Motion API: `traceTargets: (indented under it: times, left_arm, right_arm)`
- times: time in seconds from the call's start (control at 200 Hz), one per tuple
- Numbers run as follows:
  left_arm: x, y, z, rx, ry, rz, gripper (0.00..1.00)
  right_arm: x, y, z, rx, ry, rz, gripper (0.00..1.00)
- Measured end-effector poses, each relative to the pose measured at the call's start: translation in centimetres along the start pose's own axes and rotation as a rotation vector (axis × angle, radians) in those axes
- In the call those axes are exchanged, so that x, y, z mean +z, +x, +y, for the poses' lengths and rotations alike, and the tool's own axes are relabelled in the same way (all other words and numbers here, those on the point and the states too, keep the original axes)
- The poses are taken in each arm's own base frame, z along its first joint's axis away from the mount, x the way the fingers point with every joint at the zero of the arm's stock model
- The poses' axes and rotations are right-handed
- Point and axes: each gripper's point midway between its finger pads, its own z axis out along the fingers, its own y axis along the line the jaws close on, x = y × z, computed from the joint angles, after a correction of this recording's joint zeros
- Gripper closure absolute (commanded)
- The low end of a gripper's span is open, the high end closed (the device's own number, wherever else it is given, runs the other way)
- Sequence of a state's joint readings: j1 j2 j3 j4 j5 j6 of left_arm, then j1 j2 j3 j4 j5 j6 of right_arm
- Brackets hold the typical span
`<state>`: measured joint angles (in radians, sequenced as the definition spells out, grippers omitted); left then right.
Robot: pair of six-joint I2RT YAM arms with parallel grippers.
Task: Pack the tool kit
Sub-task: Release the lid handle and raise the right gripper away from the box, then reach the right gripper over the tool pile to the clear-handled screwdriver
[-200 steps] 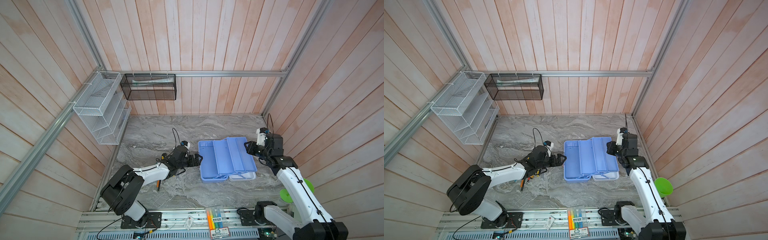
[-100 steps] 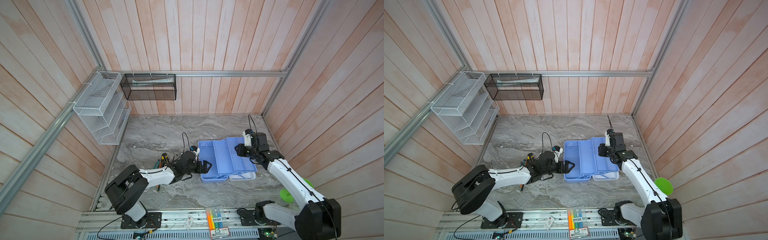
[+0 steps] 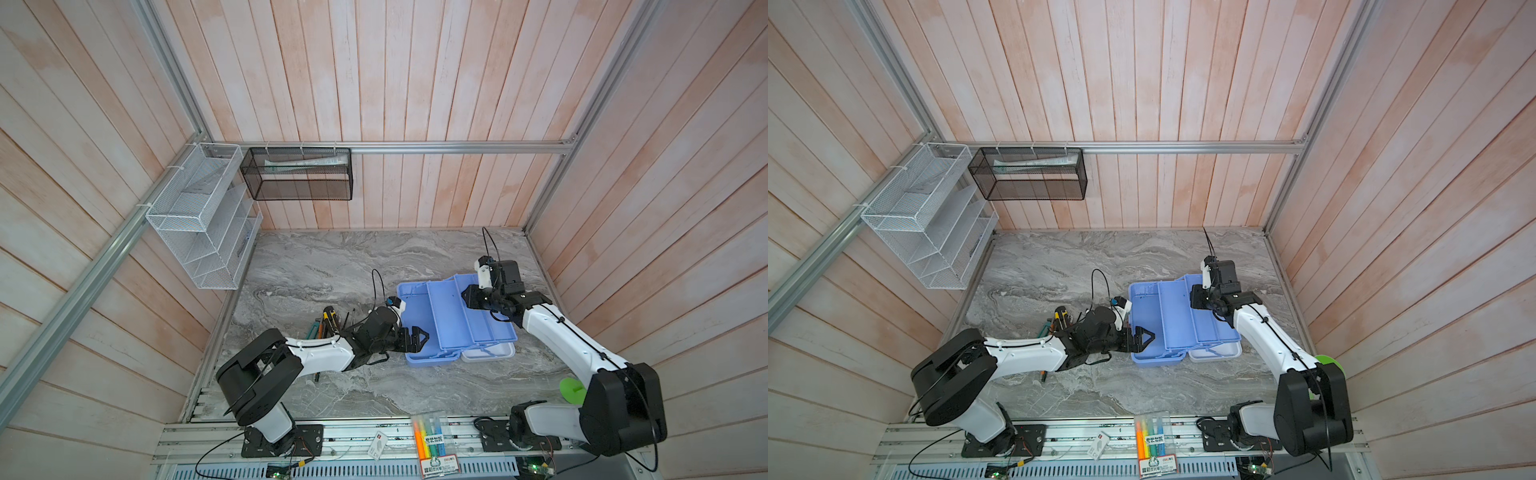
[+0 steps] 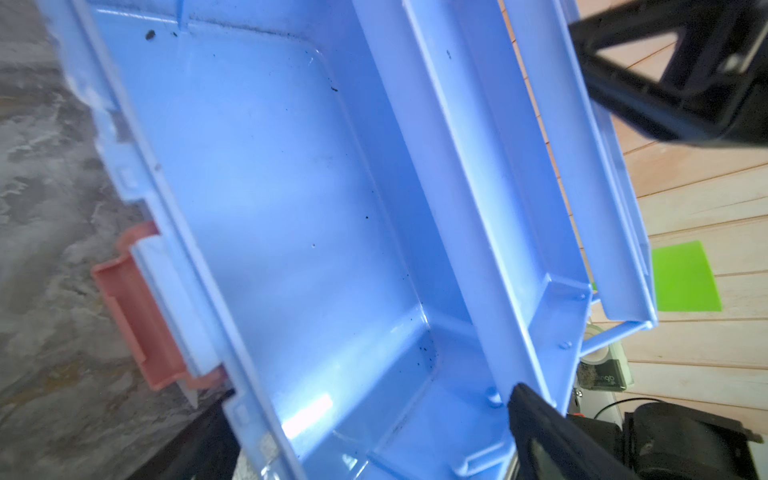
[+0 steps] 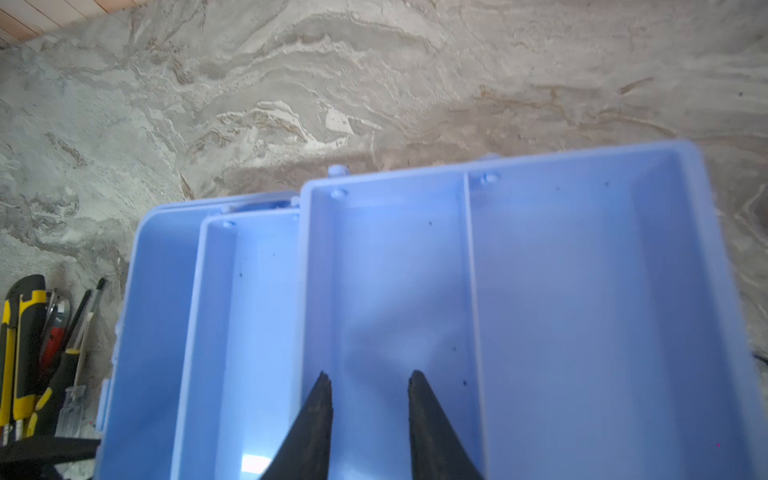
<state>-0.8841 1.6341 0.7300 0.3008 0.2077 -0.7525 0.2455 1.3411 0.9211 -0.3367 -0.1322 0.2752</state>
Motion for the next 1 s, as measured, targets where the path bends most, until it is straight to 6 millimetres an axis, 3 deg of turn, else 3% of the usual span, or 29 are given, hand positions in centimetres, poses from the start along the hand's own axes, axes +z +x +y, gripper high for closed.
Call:
traceTargets:
  times: [0.19, 0.32, 0.425, 0.53, 0.64, 0.71, 0.775, 0.85, 0.91, 1.001]
  left_arm:
    - [0.4, 0.1, -0.1, 0.005, -0.011, 0.004, 0.0]
    - [-0.3, -0.5, 0.5, 0.0, -0.069, -0.01, 0.0]
    - [-2.8, -2.9, 1.8, -0.019, -0.15, -0.078, 0.0]
    - [-7.6, -7.6, 4.3, -0.062, -0.244, -0.221, 0.0]
    - [-14.2, -12.2, 8.8, -0.139, -0.386, -0.409, 0.0]
    - [-17.9, -12.8, 12.2, -0.196, -0.491, -0.495, 0.0]
    - [-20.9, -11.5, 15.6, -0.253, -0.598, -0.537, 0.0]
    - [-23.1, -9.1, 18.6, -0.304, -0.701, -0.55, 0.0]
    - [-24.5, -7.3, 20.2, -0.324, -0.767, -0.557, 0.0]
    - [-26.3, -5.9, 21.4, -0.313, -0.841, -0.591, 0.0]
  right_arm:
    - [0.4, -2.0, 1.1, -0.034, -0.009, -0.022, 0.66]
    - [-0.8, -4.0, 1.6, -0.071, 0.037, -0.055, 0.65]
    - [-2.4, -6.0, 3.4, -0.11, 0.049, -0.109, 0.63]
    - [-3.6, -6.1, 7.9, -0.163, -0.03, -0.141, 0.61]
    - [-3.4, -3.1, 15.0, -0.228, -0.195, -0.101, 0.59]
    - [-2.4, -0.2, 19.2, -0.263, -0.291, -0.039, 0.57]
    - [-0.8, 3.5, 22.6, -0.302, -0.352, 0.049, 0.56]
    - [1.1, 7.6, 24.9, -0.347, -0.369, 0.148, 0.55]
    - [2.4, 11.1, 26.3, -0.383, -0.366, 0.229, 0.55]
    - [3.6, 14.7, 27.6, -0.411, -0.356, 0.317, 0.55]
